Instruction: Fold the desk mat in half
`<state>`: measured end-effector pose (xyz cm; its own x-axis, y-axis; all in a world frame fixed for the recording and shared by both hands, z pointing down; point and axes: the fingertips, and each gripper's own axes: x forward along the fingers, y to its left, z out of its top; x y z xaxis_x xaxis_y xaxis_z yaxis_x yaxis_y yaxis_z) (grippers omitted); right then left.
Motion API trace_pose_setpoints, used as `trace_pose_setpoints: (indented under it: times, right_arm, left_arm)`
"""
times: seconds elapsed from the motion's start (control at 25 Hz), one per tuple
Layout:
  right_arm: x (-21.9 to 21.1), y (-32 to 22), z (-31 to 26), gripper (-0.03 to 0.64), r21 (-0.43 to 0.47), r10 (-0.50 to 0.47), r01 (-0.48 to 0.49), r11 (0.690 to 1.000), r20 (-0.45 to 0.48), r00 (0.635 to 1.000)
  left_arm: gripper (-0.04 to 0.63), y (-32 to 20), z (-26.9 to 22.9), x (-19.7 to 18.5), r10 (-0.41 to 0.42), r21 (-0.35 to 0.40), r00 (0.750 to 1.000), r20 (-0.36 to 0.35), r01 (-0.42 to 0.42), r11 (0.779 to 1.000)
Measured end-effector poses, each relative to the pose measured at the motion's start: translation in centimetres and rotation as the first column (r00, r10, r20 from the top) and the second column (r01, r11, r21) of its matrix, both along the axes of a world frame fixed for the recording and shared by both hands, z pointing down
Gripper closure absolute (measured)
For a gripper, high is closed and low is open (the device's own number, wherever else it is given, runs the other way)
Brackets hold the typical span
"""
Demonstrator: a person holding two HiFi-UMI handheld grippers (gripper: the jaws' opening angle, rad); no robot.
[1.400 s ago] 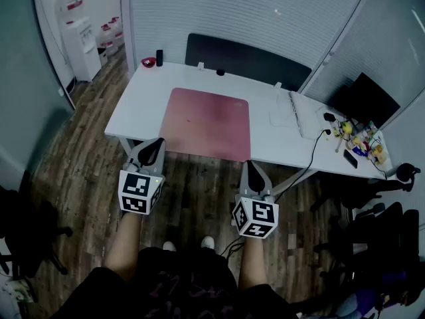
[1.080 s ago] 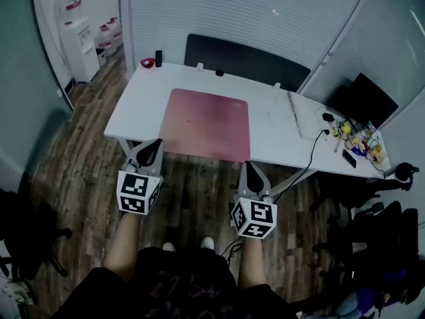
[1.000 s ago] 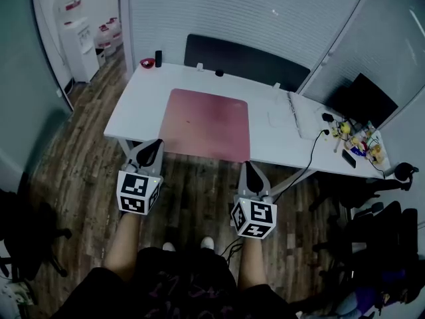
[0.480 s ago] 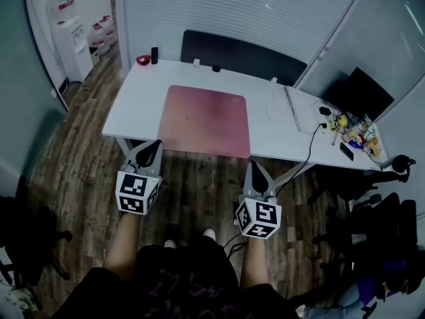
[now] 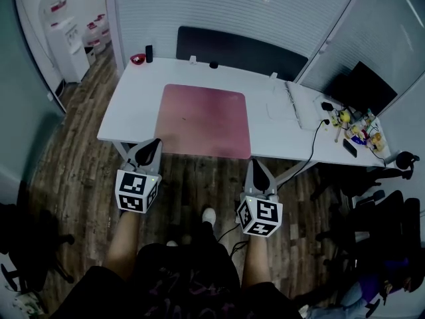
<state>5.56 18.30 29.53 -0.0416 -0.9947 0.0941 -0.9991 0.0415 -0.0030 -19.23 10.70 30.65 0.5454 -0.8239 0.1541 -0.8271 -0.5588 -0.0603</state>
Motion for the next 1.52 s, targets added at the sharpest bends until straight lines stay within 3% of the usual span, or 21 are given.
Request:
trace_pose_setpoints:
  times: [0.64, 1.04, 1.52]
  right_arm:
    - [7.3, -12.7, 3.8, 0.612, -0.045, -0.067, 0.069, 0.997, 0.040, 0.997]
    - [12.2, -20.9, 6.2, 0.612, -0.100, -0.159, 0.165, 0.981, 0.065, 0.985]
    - [12.8, -24.6, 7.9, 0.611, -0.130, -0.247, 0.254, 0.958, 0.071, 0.967]
  left_arm:
    - [0.594, -10.7, 4.2, 6.8, -0.055, -0.079, 0.997, 0.061, 0.059, 0.995]
    - [0.594, -16.8, 5.3, 11.8, -0.120, -0.115, 0.987, 0.104, 0.132, 0.985]
    - [0.594, -18.9, 5.8, 11.7, -0.182, -0.126, 0.972, 0.149, 0.202, 0.971]
